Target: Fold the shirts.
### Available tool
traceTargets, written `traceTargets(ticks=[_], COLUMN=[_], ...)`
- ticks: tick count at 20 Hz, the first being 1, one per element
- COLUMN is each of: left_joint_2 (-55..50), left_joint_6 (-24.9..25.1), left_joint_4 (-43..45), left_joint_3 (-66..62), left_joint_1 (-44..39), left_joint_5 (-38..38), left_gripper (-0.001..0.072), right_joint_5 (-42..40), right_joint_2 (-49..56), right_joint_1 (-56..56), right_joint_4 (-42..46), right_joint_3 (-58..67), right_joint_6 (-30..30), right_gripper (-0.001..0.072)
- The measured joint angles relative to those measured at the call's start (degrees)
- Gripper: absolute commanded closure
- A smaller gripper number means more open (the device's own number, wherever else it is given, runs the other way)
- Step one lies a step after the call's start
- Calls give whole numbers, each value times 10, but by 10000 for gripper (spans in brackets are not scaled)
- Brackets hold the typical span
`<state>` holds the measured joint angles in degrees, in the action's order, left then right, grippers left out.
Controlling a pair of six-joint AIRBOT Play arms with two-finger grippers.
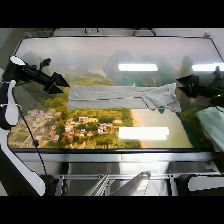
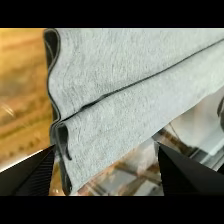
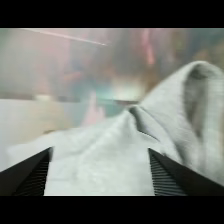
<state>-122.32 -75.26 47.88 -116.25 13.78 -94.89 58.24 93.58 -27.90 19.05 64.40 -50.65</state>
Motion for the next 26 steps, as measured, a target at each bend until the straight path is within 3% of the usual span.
traceTargets(ticks=[1,4,7,13,16,17,26], left_joint_2=[15,45,54,24,-2,-11,-47], left_joint_6=[0,0,0,2,2,2,-52], left_joint_4=[0,-13,-29,-37,-38,-38,63], left_joint_3=[5,13,16,17,17,17,10], left_joint_1=[4,-5,-49,-170,-223,-240,-353], left_joint_5=[8,27,53,111,132,141,226], left_gripper=[693,691,691,692,700,701,700], right_joint_5=[-1,8,26,85,91,89,182], right_joint_2=[-5,1,30,86,106,110,80], right_joint_1=[-4,-10,-11,24,60,73,83], right_joint_4=[57,179,234,202,184,185,146], right_joint_3=[12,34,43,49,52,56,111], right_joint_6=[-39,-117,-150,-133,-118,-114,-102], right_gripper=[2,2,3,33,565,696,698])
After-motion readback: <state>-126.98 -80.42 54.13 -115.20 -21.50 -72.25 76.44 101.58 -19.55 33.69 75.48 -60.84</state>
